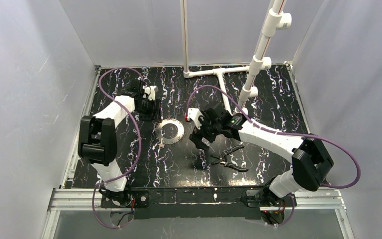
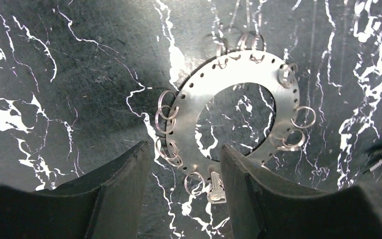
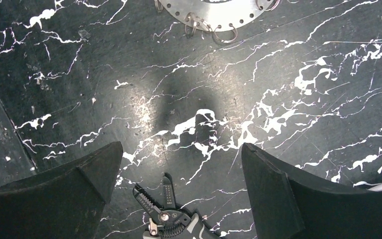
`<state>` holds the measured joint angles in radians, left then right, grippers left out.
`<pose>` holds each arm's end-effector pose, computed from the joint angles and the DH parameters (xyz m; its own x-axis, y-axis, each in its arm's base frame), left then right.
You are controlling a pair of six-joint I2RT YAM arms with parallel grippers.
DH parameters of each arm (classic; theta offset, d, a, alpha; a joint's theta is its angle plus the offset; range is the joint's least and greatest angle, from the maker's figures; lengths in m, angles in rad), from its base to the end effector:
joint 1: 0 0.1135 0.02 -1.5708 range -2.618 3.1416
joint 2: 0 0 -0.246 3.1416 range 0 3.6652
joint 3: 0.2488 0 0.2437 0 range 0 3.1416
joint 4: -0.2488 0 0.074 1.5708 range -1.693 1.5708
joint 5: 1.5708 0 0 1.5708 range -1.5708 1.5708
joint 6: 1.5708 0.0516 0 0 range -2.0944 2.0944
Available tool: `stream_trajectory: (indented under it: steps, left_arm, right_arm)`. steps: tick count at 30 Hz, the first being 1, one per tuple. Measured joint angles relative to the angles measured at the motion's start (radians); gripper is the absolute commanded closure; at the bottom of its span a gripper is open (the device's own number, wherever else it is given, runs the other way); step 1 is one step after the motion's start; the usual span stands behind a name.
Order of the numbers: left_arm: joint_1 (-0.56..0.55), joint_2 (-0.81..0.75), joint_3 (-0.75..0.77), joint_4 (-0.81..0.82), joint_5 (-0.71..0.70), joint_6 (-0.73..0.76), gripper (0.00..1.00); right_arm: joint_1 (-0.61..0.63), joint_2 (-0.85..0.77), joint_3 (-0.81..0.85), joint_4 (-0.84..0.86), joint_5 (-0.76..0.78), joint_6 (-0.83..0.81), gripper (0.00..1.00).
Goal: Remove the keys from the keyring
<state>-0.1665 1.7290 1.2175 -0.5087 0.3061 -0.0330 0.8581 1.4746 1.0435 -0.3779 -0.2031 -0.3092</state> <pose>0.3510 -0.0748 0.1881 -0.8503 0.1110 -0.5144 0.2856 0.9184 -0.2739 0.2027 0.2504 0.2241 -0.1975 -0.6843 -0.7019 -0.9366 0.3431 -0.0710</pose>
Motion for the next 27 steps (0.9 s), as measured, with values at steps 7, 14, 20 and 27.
stream_trajectory:
  steps: [7,14,20,27]
  left_arm:
    - [-0.001,0.056,0.0,0.032,-0.028,-0.068,0.49]
    - [-0.001,0.09,0.0,0.061,-0.03,-0.094,0.55]
    - [-0.001,0.126,0.003,0.064,-0.025,-0.107,0.63]
    - [-0.006,0.15,0.016,0.069,-0.005,-0.118,0.81]
  right_arm:
    - [0.0,0.003,0.0,0.023,0.011,0.02,0.02]
    - [0.0,0.014,0.0,0.036,0.01,0.025,0.02]
    - [0.0,0.024,0.0,0.037,0.01,0.026,0.02]
    - [0.0,0.051,0.002,0.037,0.005,0.039,0.02]
